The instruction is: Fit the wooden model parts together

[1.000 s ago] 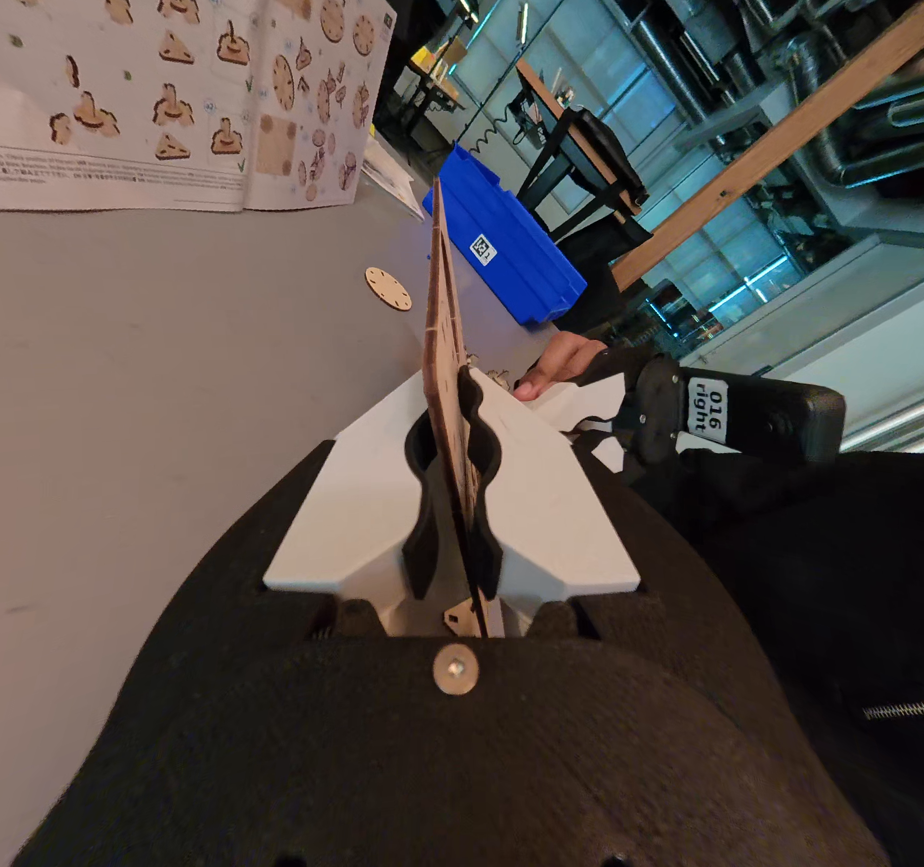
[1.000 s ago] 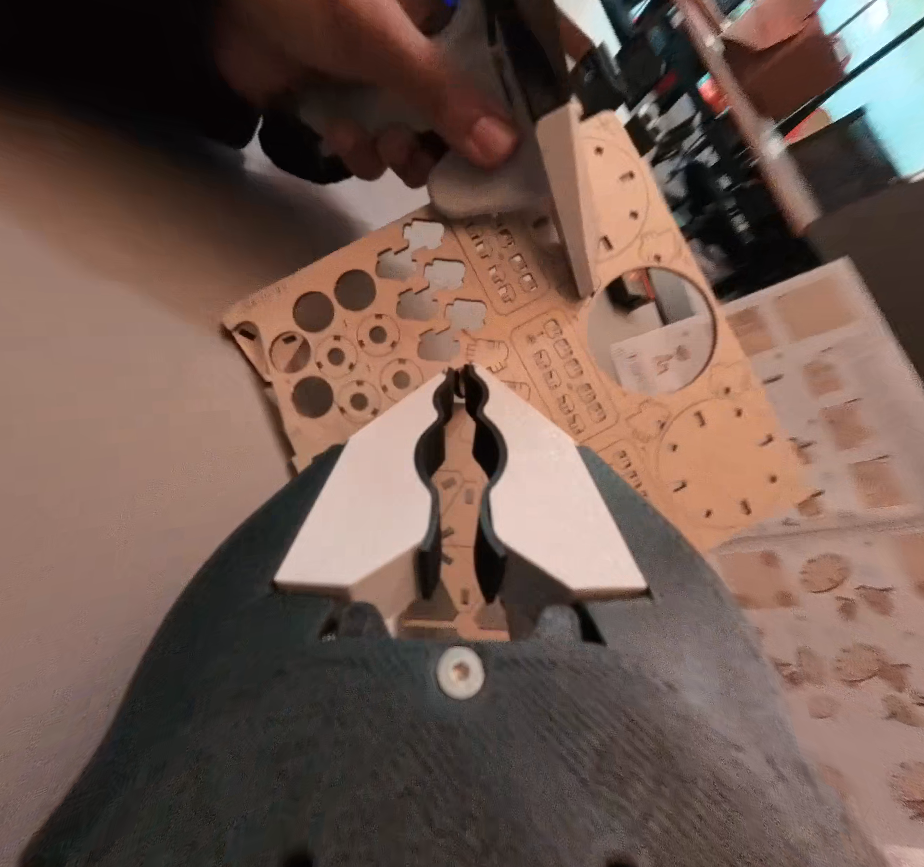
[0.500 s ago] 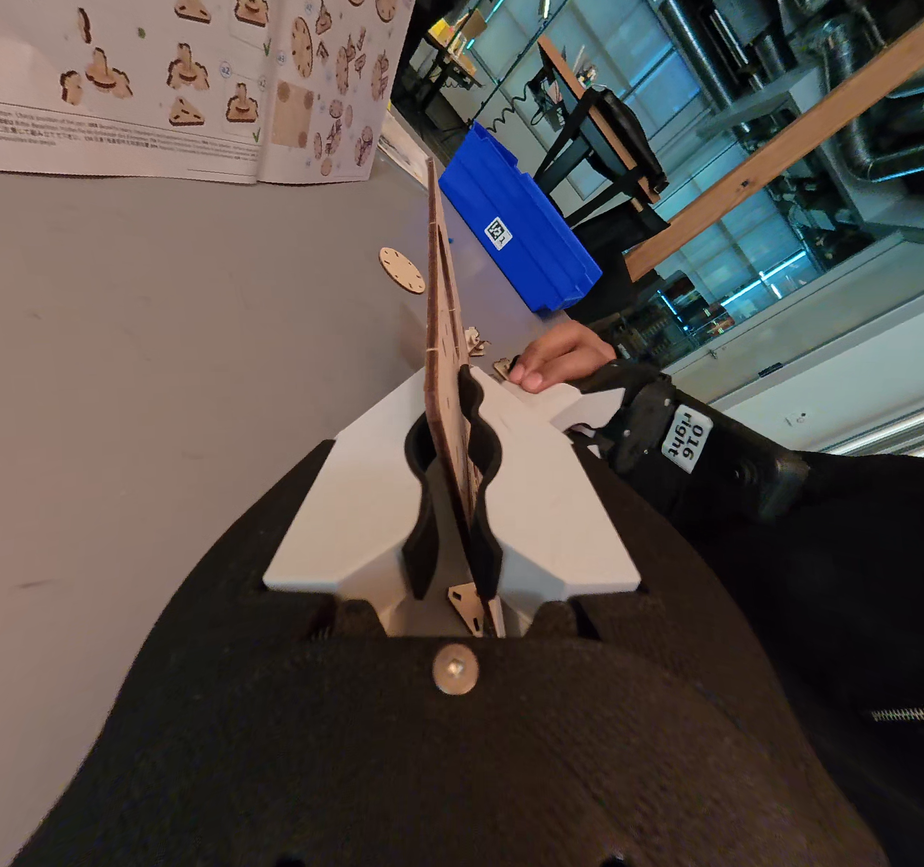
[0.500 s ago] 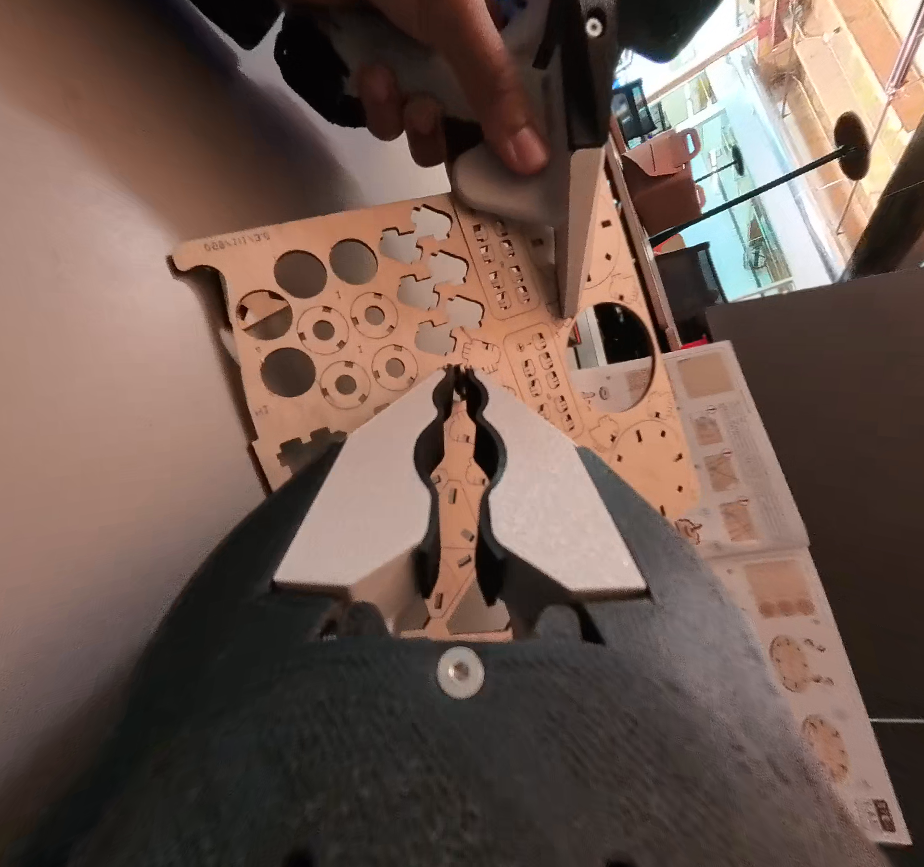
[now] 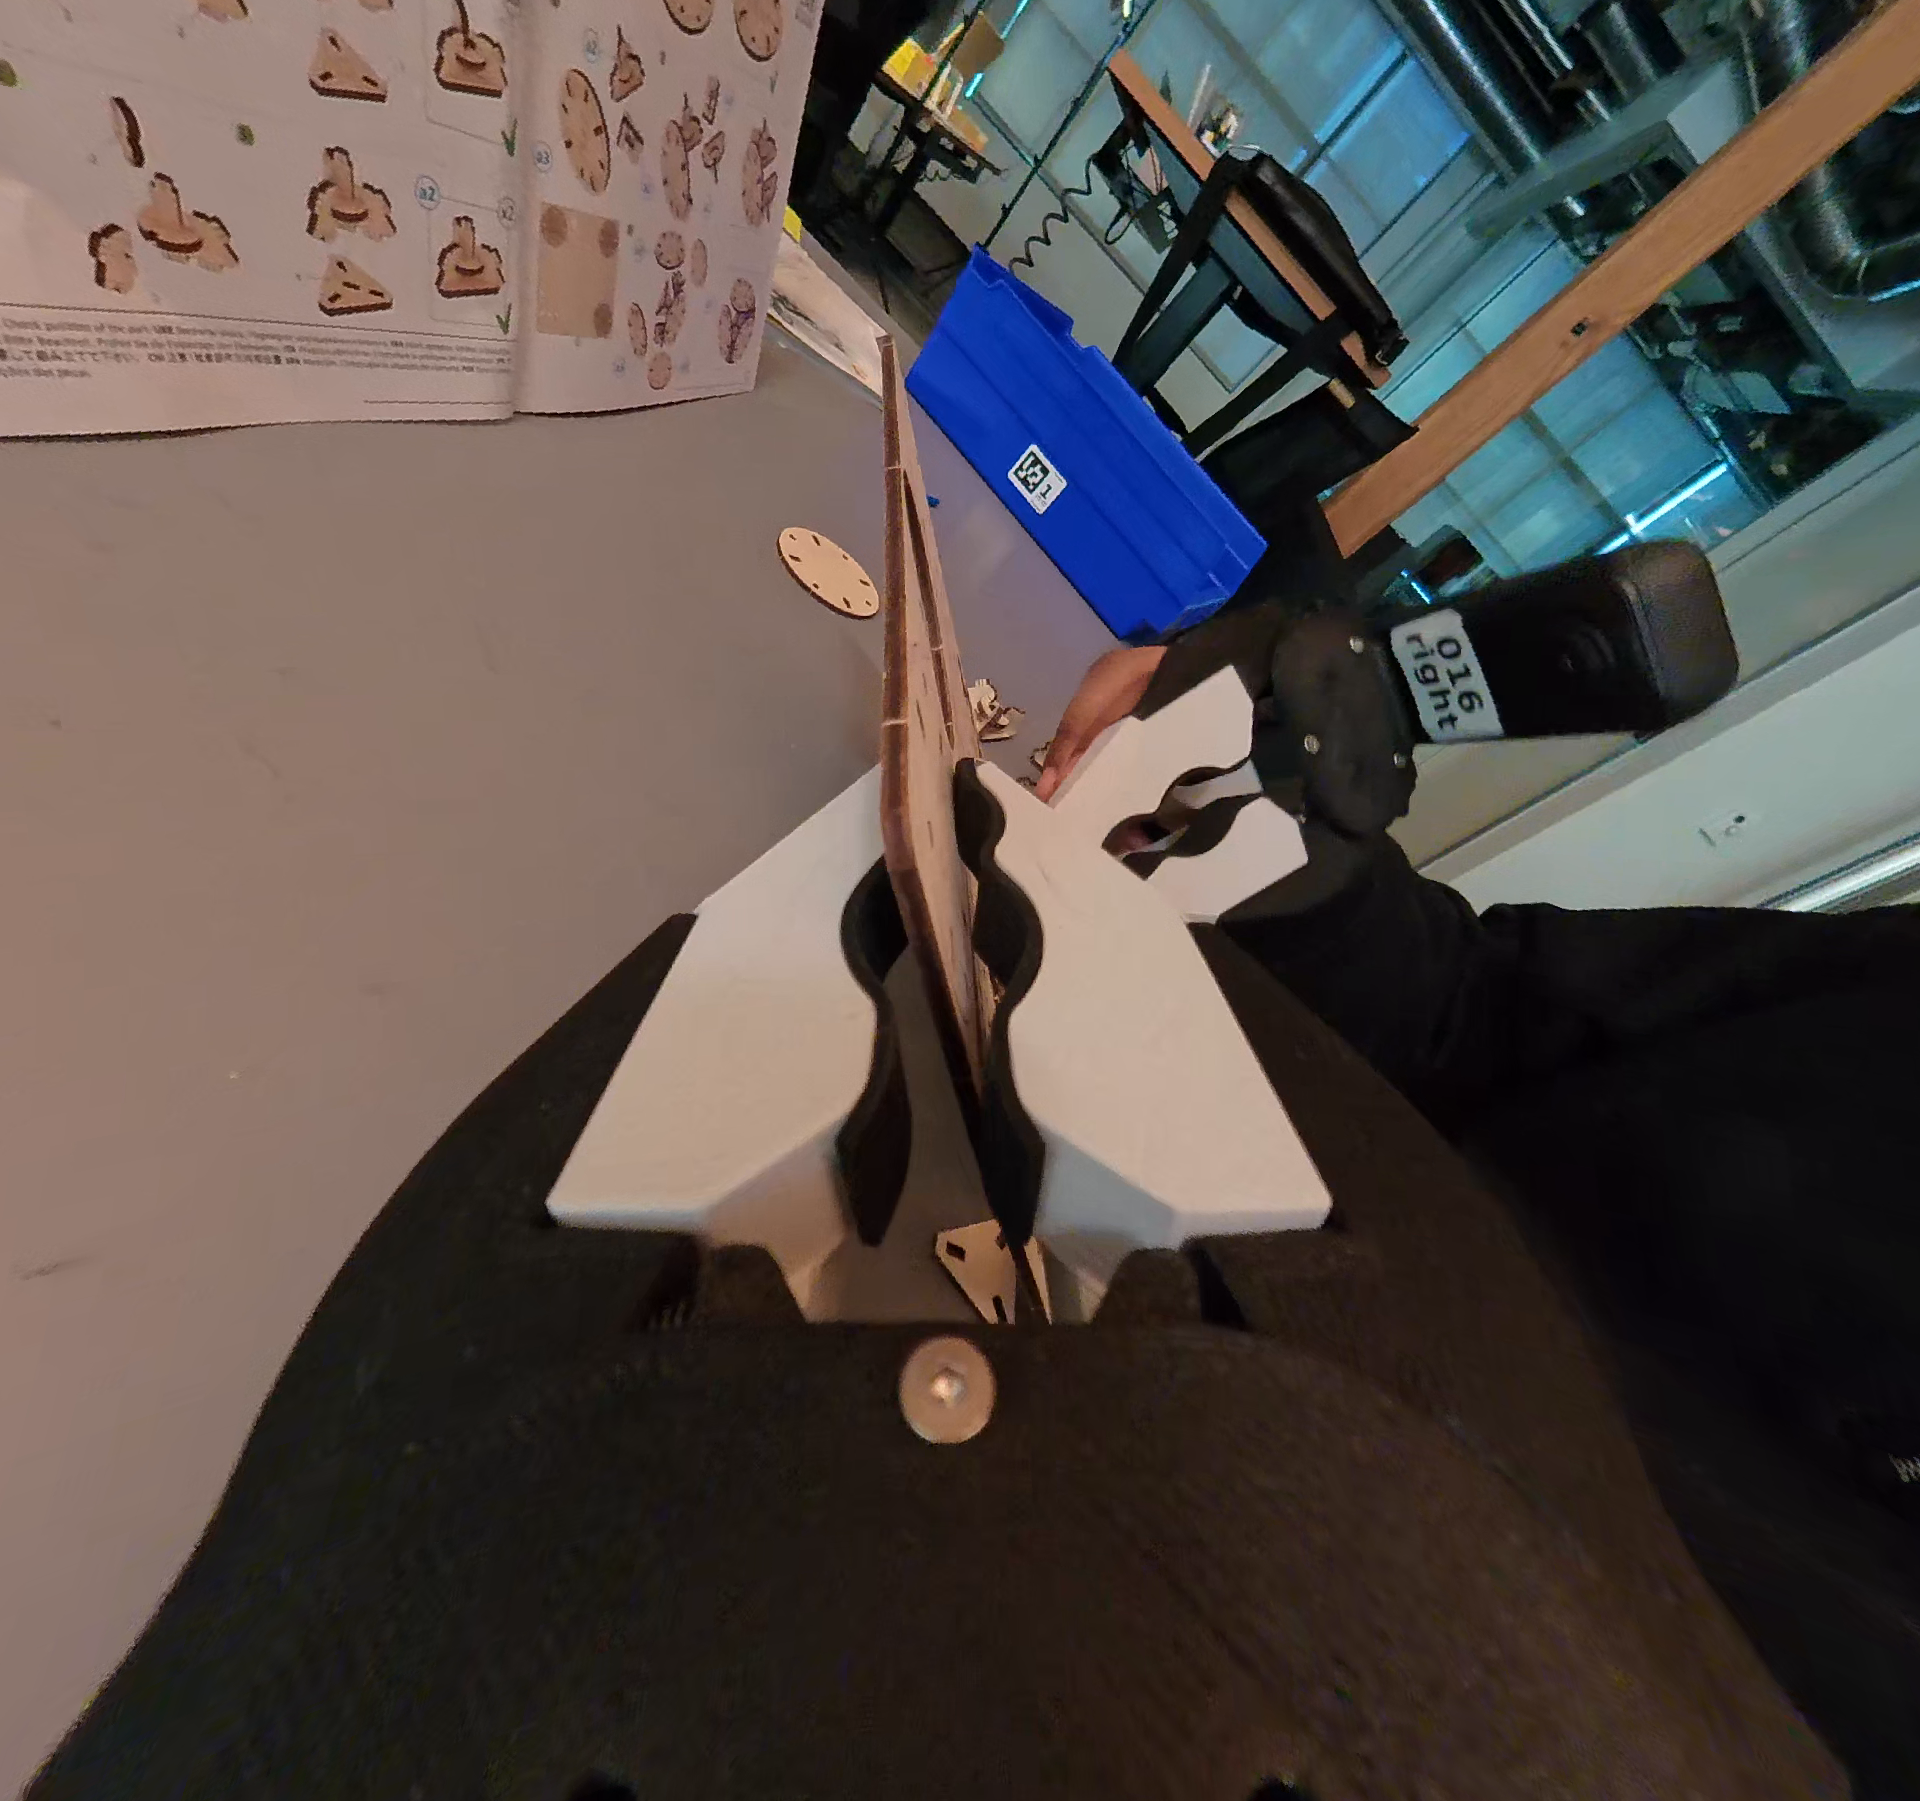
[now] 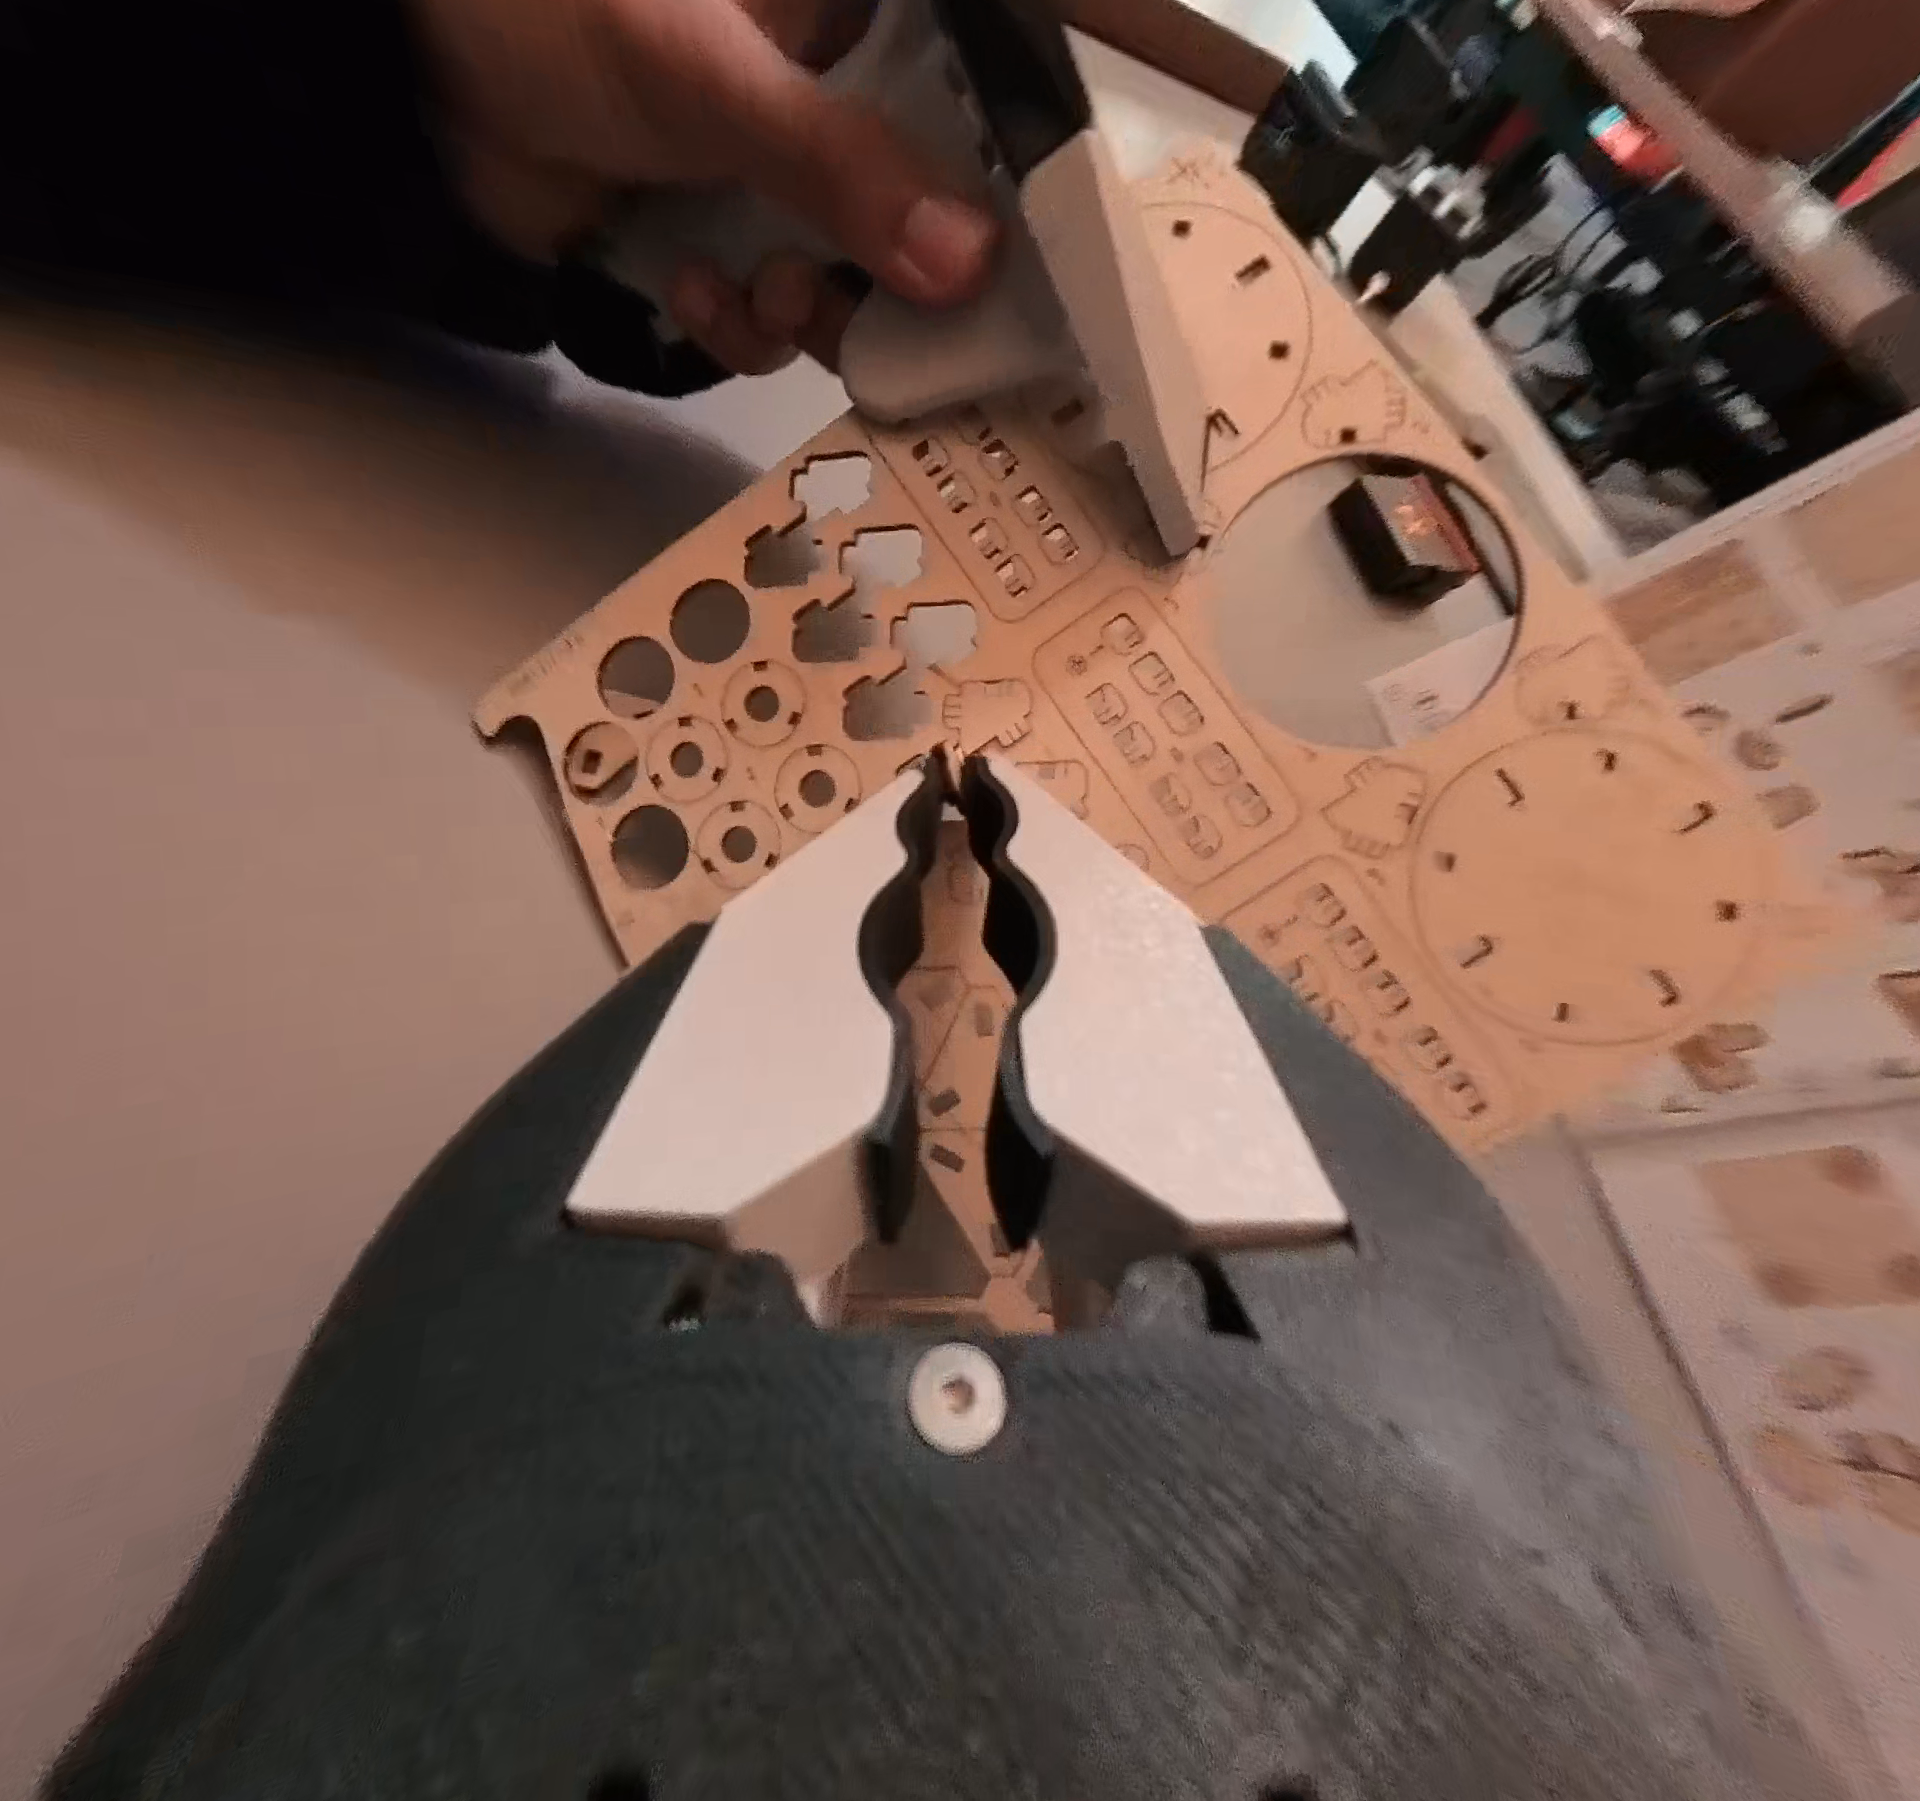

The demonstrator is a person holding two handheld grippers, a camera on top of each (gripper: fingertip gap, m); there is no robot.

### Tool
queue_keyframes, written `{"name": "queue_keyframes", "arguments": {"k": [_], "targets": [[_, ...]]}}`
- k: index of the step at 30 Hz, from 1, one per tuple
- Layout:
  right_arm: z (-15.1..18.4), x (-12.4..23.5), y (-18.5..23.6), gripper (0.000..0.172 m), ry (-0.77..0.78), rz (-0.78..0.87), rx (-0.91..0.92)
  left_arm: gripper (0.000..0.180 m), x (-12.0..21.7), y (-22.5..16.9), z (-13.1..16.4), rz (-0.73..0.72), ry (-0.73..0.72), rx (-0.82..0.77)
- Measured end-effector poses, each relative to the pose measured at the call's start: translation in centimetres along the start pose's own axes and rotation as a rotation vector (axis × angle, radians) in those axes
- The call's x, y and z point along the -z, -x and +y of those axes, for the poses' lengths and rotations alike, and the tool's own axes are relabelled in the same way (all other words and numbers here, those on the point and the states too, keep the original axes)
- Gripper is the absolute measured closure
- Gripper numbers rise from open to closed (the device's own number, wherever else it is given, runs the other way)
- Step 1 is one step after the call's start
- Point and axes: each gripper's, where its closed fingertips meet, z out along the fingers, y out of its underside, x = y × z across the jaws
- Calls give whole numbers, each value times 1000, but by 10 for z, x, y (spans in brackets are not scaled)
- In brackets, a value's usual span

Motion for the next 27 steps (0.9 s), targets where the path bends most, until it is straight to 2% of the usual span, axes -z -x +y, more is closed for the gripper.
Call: {"name": "queue_keyframes", "arguments": {"k": [5,8,10,17,22,27], "targets": [[-1,3,0,168,-15,-100,-157,178,0,-5,-1,30,-9,-5],[-7,5,0,169,-78,-204,-356,178,-1,-6,-1,30,-9,0],[-9,7,-5,171,-120,-215,-412,178,-1,-5,-1,36,-10,9],[-23,21,-4,171,-194,-165,-271,178,3,4,-4,24,-38,44],[-11,27,22,171,-141,-195,12,179,14,10,-14,7,-90,47],[20,16,42,171,19,-196,242,179,16,12,-16,-3,-100,46]]}}
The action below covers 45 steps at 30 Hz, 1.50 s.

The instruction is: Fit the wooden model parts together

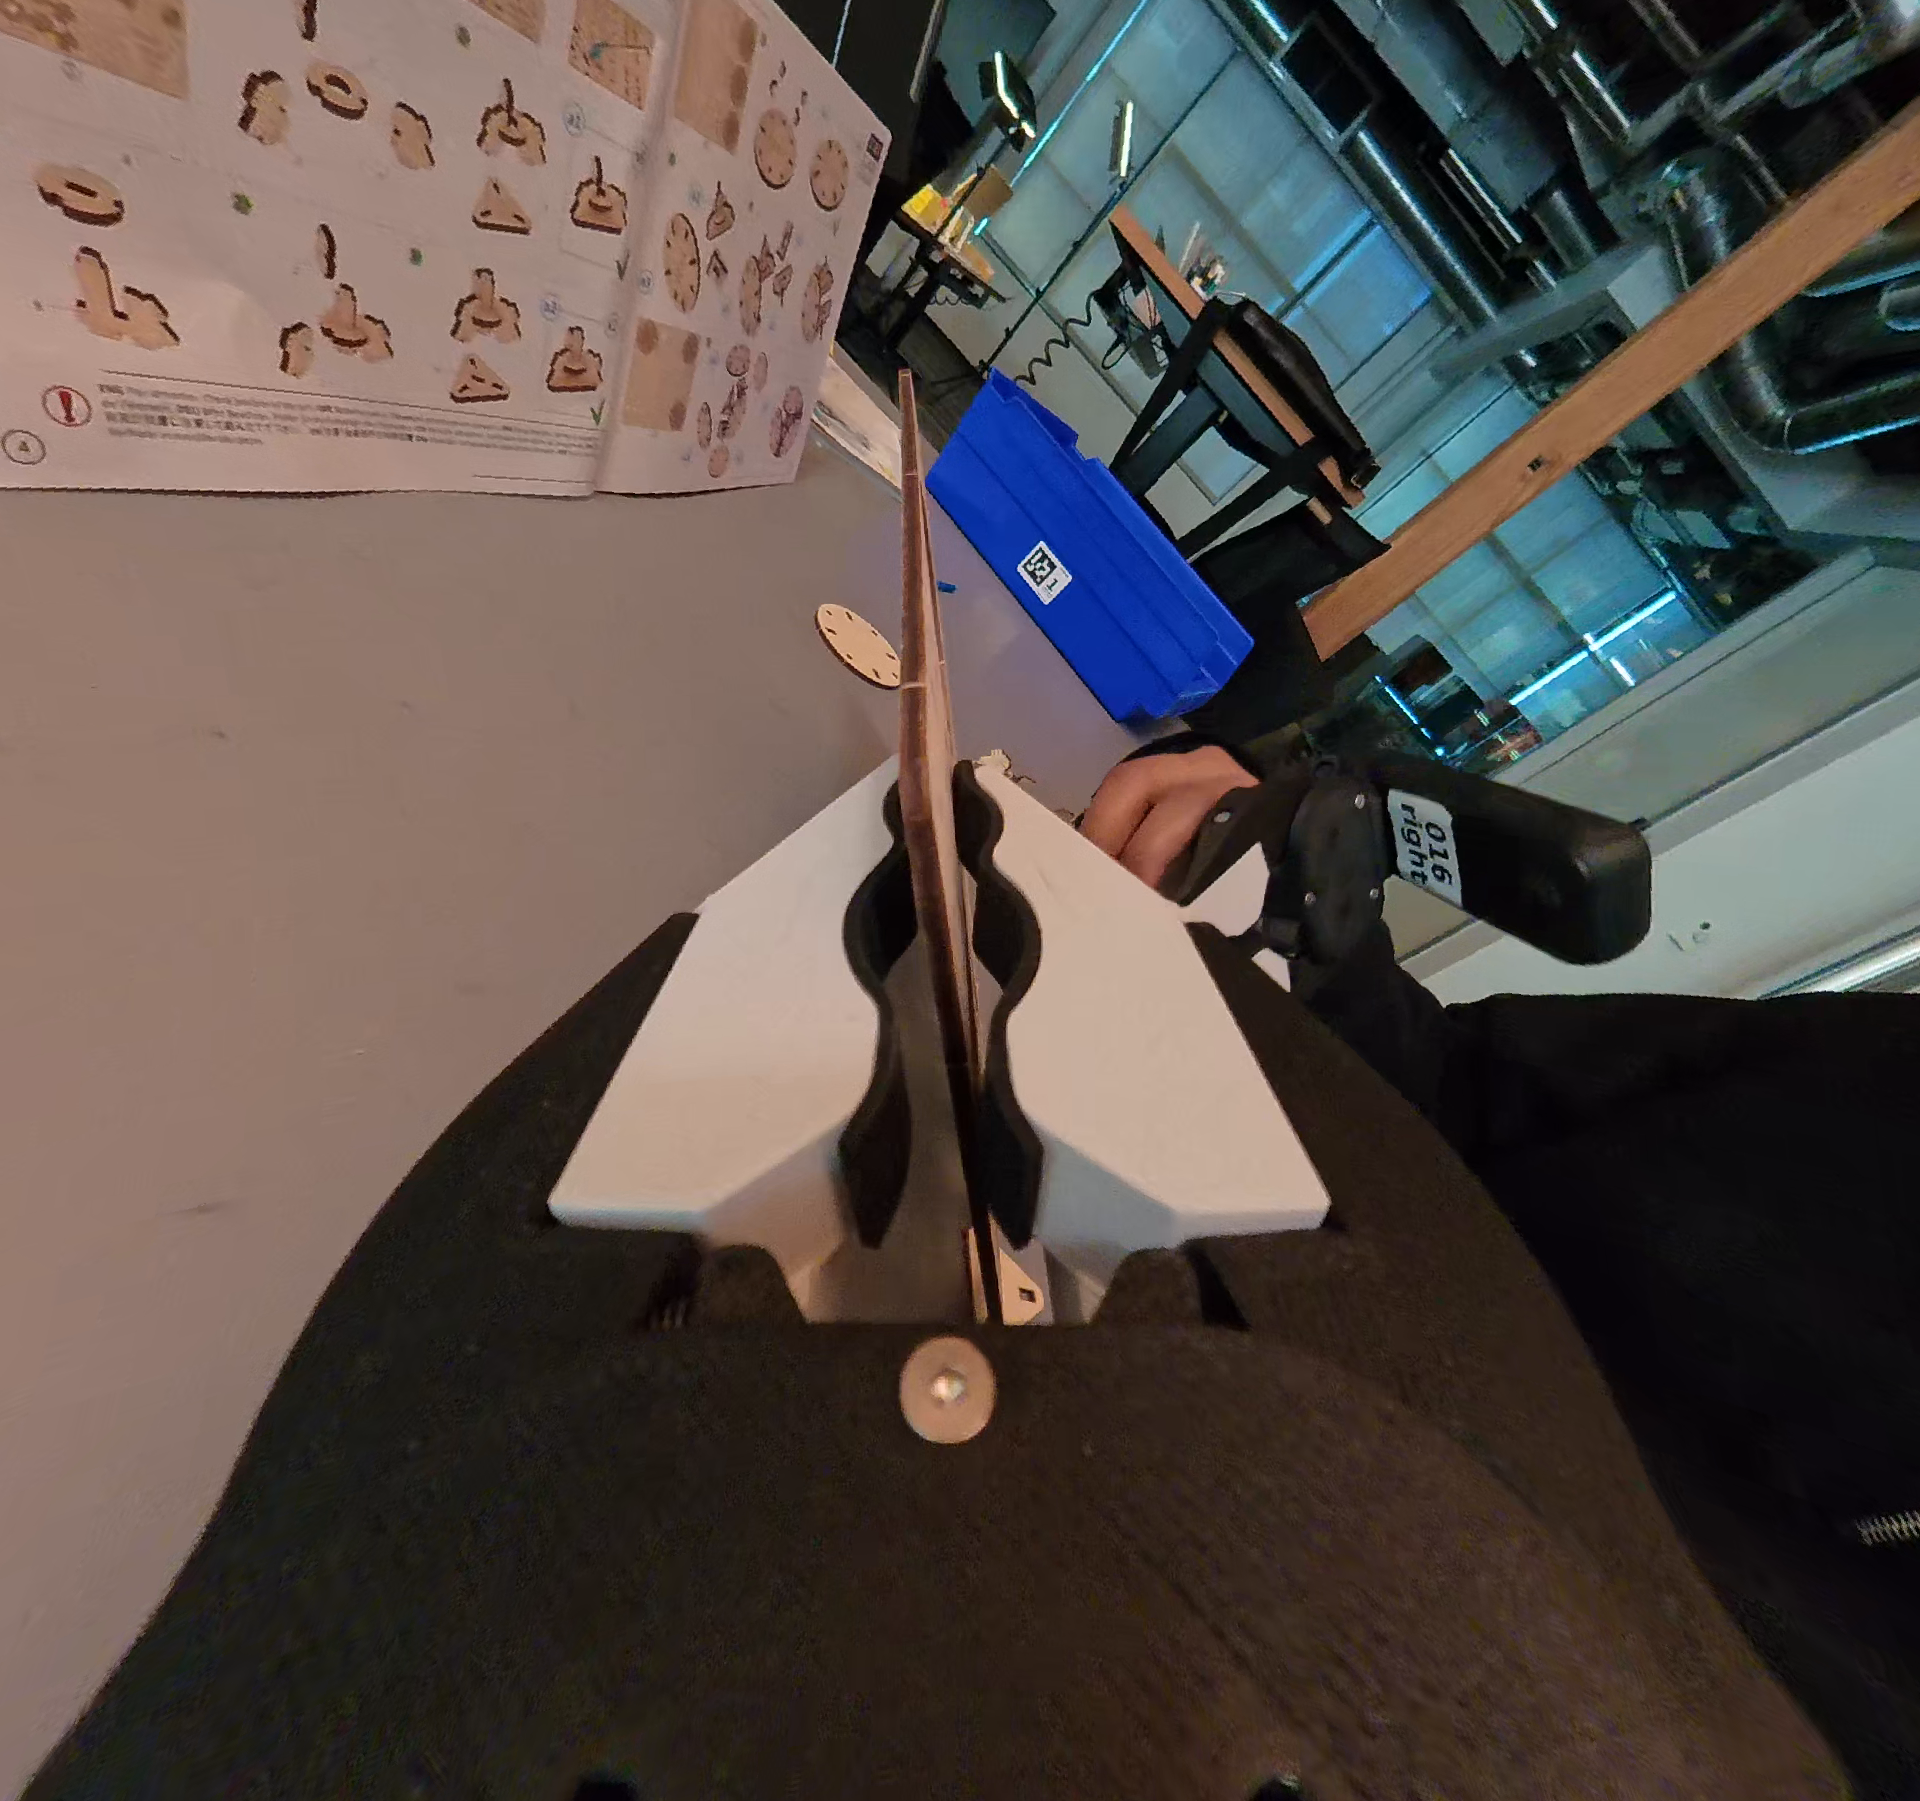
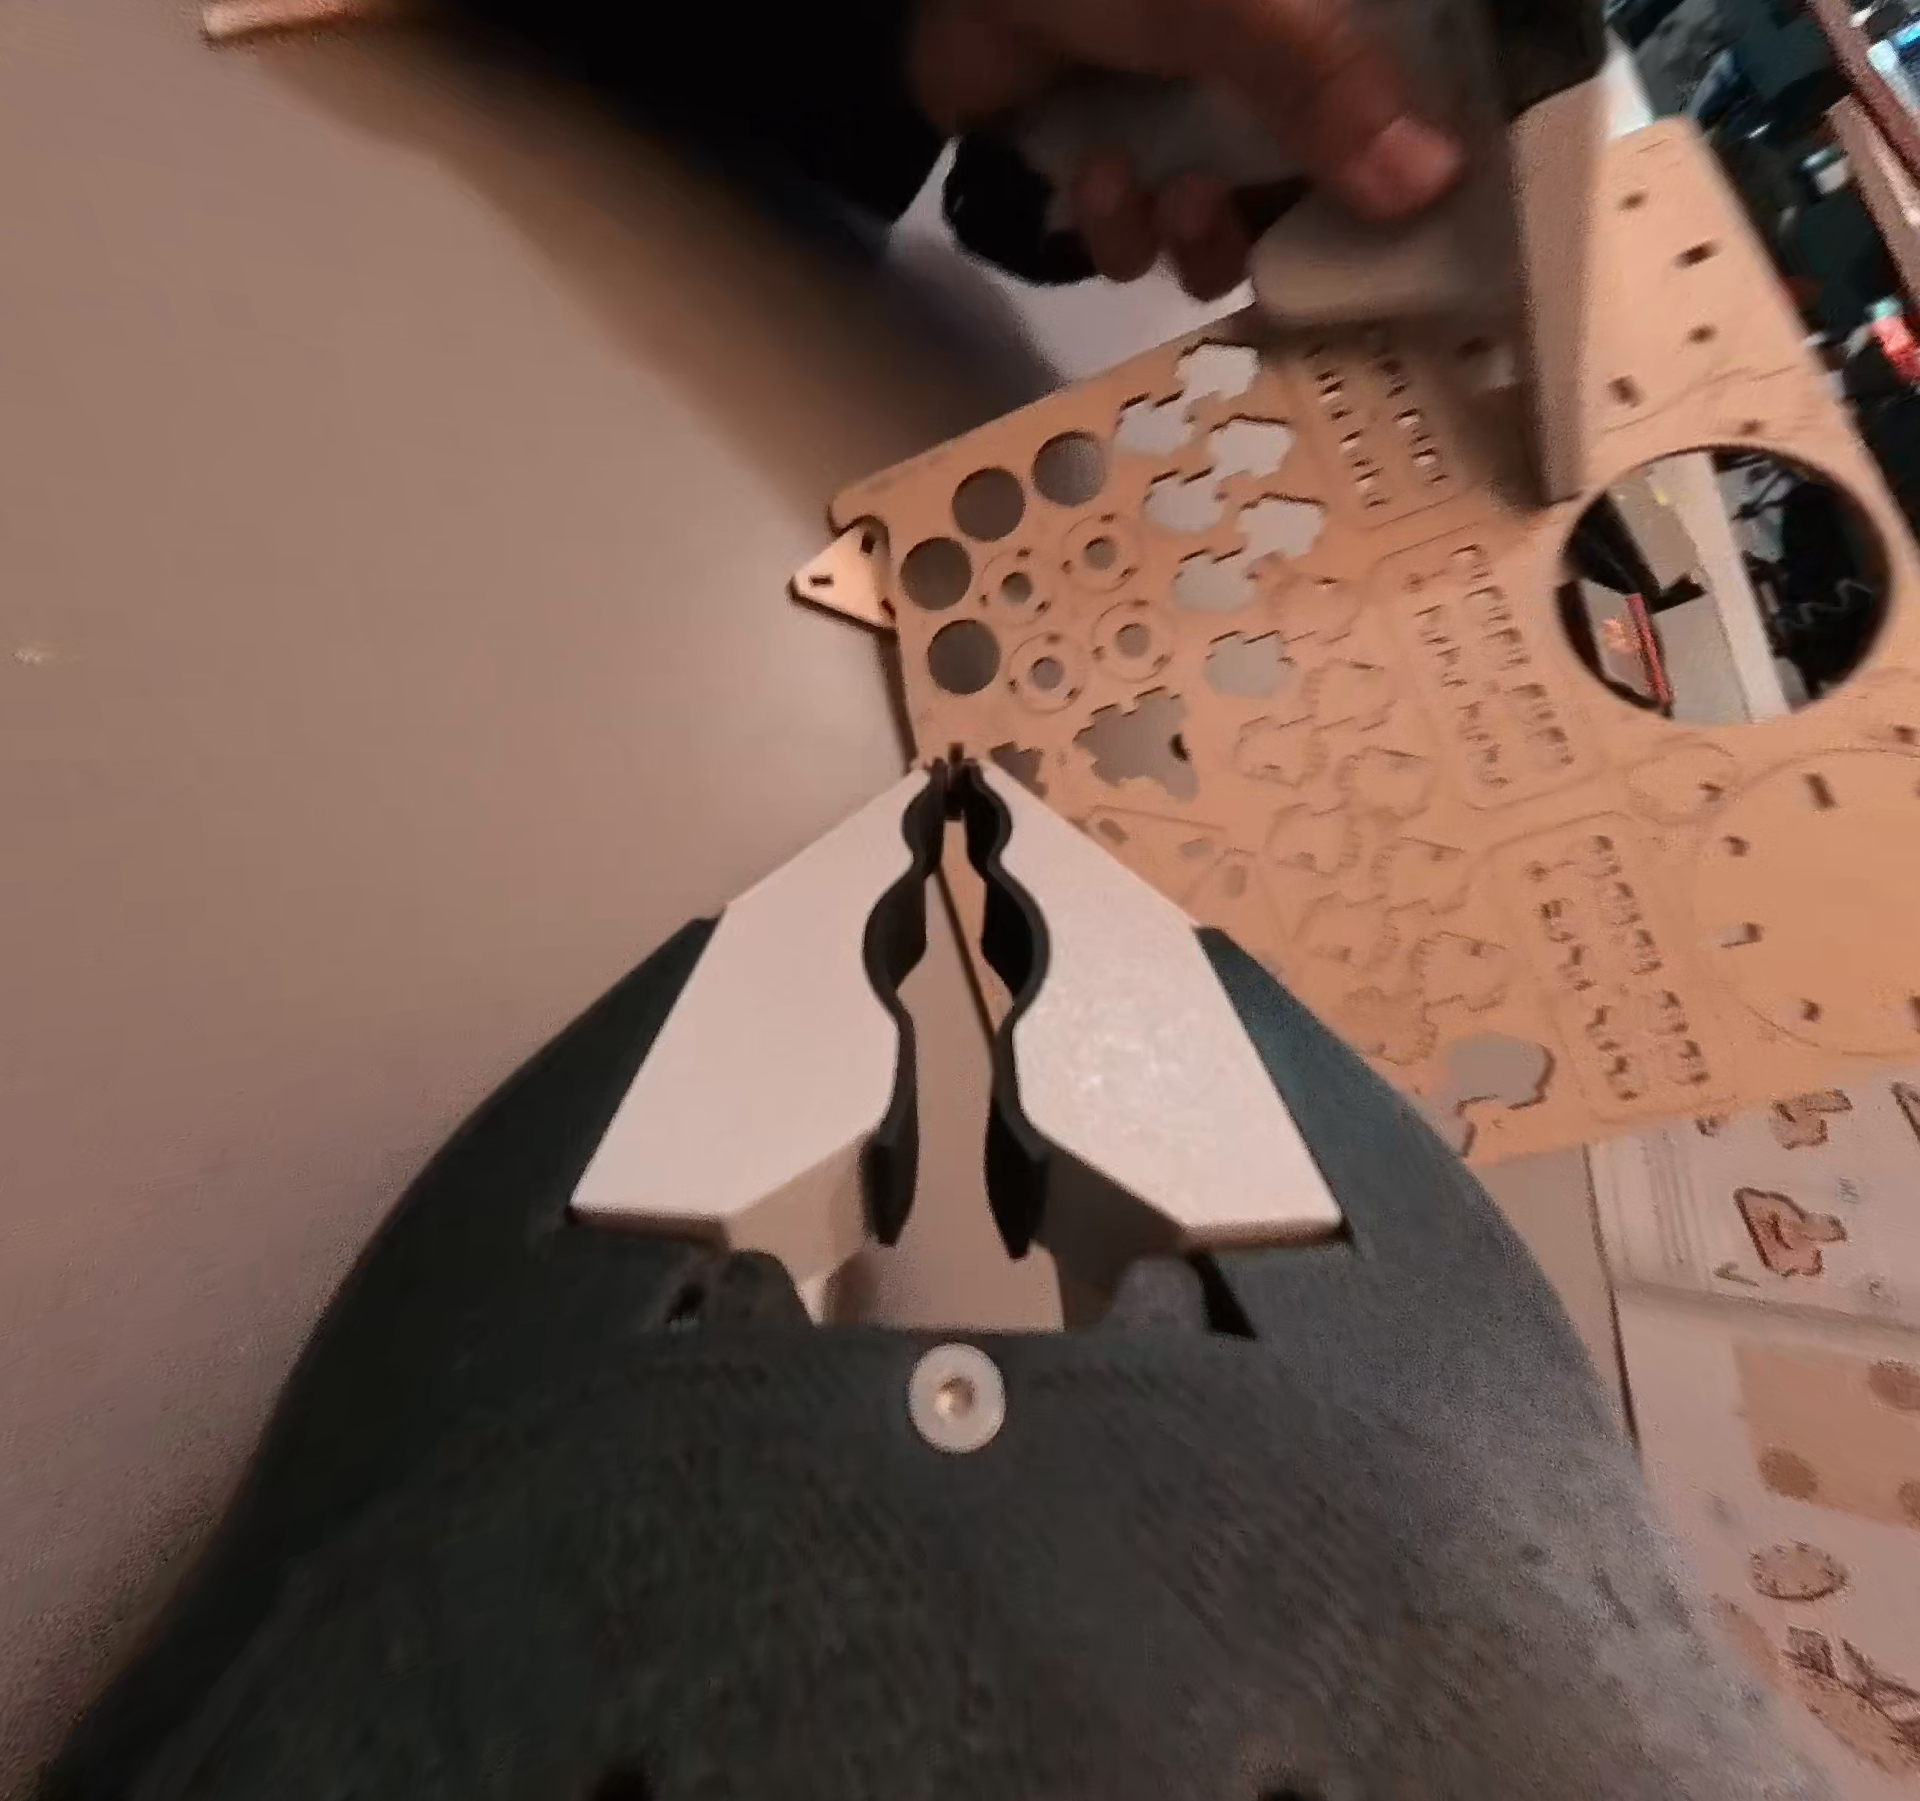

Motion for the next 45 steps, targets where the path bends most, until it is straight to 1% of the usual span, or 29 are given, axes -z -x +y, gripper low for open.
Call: {"name": "queue_keyframes", "arguments": {"k": [2,4,6,8,10,12,13,14,15,17,18,20,21,24,25,26,28,30,31,32,33,36,39,42,45], "targets": [[5,-5,5,168,34,-11,8,179,0,0,0,1,-1,1],[5,-6,7,159,31,-25,-10,179,0,0,0,4,-3,5],[1,-3,6,150,-5,-34,-49,179,0,0,0,8,-5,7],[-6,2,0,147,-54,-17,-94,179,0,-3,-1,18,-8,3],[-13,8,-11,144,-109,19,-144,179,-1,-10,-3,58,-19,-11],[-14,14,-31,141,-143,112,-203,180,0,-26,-8,147,-49,-23],[-14,19,-45,135,-155,179,-239,180,1,-32,-11,184,-75,-17],[-12,26,-64,126,-171,284,-282,180,3,-33,-14,189,-93,-19],[-14,37,-79,133,-216,362,-309,180,4,-34,-16,201,-109,-17],[-20,71,-111,109,-363,560,-396,180,9,-38,-22,226,-144,-10],[-23,87,-120,114,-447,606,-444,180,10,-38,-24,232,-159,-7],[-23,102,-127,114,-567,594,-557,180,12,-39,-26,243,-170,-1],[-20,98,-125,113,-580,542,-612,180,12,-40,-27,253,-176,3],[-10,67,-110,97,-499,344,-748,180,14,-46,-28,297,-189,19],[-9,57,-103,94,-468,283,-773,180,14,-47,-28,311,-191,26],[-9,49,-94,100,-441,220,-796,180,14,-48,-28,325,-190,33],[-15,38,-75,116,-409,64,-842,180,12,-51,-25,356,-170,50],[-28,37,-65,141,-460,-49,-877,180,10,-55,-24,382,-170,49],[-35,40,-63,158,-506,-89,-882,180,11,-58,-25,409,-182,58],[-39,42,-61,167,-536,-122,-887,179,12,-60,-25,433,-184,66],[-41,44,-61,169,-547,-142,-899,177,12,-61,-25,448,-186,70],[-38,52,-72,171,-589,-110,-910,139,13,-55,-28,417,-208,64],[-40,70,-86,171,-692,-75,-927,119,11,-49,-32,352,-251,-18],[-43,84,-95,171,-794,-47,-921,113,5,-53,-26,314,-234,-145],[-41,86,-101,171,-795,24,-926,109,-7,-62,-12,281,-162,-300]]}}
